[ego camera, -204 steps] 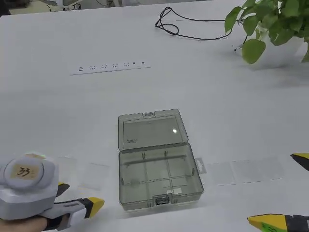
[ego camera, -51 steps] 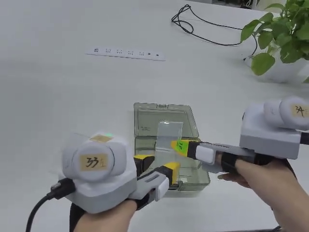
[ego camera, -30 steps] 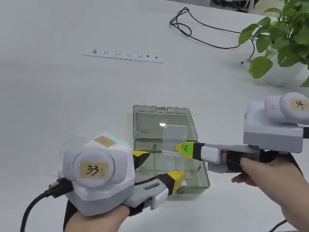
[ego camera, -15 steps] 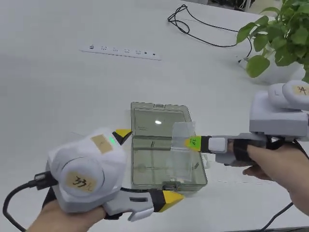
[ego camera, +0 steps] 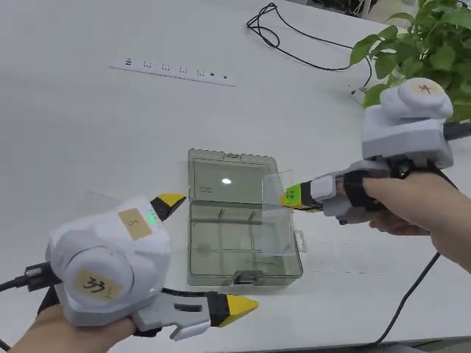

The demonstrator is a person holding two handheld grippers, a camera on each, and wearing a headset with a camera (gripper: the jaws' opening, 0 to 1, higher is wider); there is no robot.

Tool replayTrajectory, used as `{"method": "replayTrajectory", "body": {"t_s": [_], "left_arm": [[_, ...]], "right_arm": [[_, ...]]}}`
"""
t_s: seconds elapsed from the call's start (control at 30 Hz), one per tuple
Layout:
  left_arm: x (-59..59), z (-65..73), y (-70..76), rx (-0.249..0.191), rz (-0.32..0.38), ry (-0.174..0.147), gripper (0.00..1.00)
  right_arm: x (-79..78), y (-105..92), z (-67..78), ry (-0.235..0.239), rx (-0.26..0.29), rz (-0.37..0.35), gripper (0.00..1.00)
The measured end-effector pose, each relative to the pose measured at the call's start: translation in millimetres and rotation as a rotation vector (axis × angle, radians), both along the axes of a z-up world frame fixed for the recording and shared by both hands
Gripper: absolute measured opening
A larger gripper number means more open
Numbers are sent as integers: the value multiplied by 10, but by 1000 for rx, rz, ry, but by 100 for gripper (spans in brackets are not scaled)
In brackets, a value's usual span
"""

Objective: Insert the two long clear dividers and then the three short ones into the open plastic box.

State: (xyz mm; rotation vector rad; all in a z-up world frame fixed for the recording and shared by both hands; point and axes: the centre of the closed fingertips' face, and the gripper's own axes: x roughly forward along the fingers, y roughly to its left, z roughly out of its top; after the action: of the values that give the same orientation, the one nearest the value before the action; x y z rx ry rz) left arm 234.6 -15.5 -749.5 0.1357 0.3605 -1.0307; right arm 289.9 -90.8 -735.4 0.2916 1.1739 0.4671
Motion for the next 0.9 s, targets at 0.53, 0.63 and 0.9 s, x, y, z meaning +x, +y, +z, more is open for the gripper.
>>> {"method": "replayTrajectory", "body": {"t_s": [0.53, 0.63, 0.9], "left_arm": [[-78, -81, 12, -6, 0, 21, 97], [-84, -84, 22, -6, 3, 25, 96], [-103, -121, 51, -13, 16, 43, 95]], "right_arm": [[-6, -97, -348, 304, -114, 7, 1], [10, -117, -415, 320, -136, 14, 1], [49, -86, -484, 349, -157, 18, 1]]}}
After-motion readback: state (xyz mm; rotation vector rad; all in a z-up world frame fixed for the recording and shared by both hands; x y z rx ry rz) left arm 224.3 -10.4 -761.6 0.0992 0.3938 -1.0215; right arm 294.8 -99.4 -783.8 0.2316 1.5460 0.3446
